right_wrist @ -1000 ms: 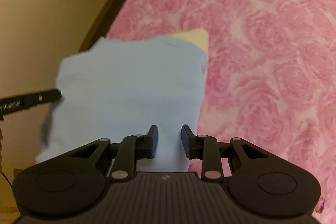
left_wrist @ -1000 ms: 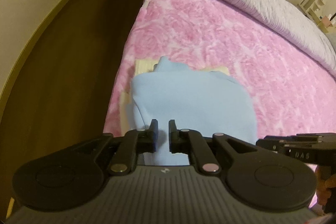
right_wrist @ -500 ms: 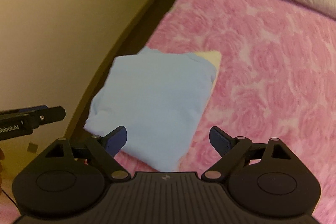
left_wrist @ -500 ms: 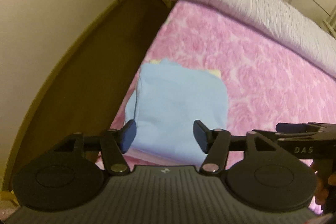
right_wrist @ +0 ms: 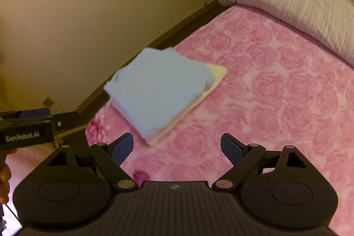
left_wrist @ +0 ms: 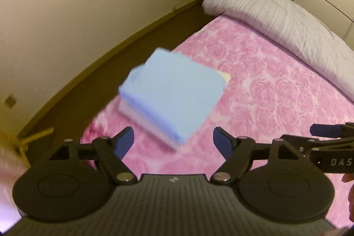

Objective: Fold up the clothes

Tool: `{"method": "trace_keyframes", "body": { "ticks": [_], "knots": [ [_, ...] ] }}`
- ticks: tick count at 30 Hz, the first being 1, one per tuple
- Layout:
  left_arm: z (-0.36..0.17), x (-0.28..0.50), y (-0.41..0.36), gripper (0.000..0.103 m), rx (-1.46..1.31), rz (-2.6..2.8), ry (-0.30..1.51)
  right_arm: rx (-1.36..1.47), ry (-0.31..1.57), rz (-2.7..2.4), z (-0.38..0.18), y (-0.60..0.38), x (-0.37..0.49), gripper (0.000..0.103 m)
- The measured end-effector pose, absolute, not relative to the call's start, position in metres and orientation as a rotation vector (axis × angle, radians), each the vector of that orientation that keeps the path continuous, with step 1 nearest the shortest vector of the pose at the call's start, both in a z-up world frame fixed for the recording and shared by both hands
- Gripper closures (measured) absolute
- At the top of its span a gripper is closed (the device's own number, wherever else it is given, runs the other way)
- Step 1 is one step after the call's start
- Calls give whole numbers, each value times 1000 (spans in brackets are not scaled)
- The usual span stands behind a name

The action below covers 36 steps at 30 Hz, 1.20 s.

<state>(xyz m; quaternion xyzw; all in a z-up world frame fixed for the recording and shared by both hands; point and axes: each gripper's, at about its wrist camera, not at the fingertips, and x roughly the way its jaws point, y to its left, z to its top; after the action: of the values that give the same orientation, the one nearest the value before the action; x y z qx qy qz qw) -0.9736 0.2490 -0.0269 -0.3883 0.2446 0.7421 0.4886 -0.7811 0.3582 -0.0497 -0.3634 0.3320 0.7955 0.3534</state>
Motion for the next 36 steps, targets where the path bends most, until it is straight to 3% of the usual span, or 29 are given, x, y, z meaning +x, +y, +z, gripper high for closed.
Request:
{"method": "trace_keyframes", "body": {
  "ticks": [11,22,36],
  "knots": [
    [-14,-911,189,11,-998,2005,476,-1014,763,2223,-34,331,-737,14],
    [-13,-894,169,5,-1056,2097,432,-1043,609,2292,-20,324,-738,14],
    [-41,-900,179,1,-1098,2113,514,-1184,442,2189,-54,331,-761,14]
  ]
}}
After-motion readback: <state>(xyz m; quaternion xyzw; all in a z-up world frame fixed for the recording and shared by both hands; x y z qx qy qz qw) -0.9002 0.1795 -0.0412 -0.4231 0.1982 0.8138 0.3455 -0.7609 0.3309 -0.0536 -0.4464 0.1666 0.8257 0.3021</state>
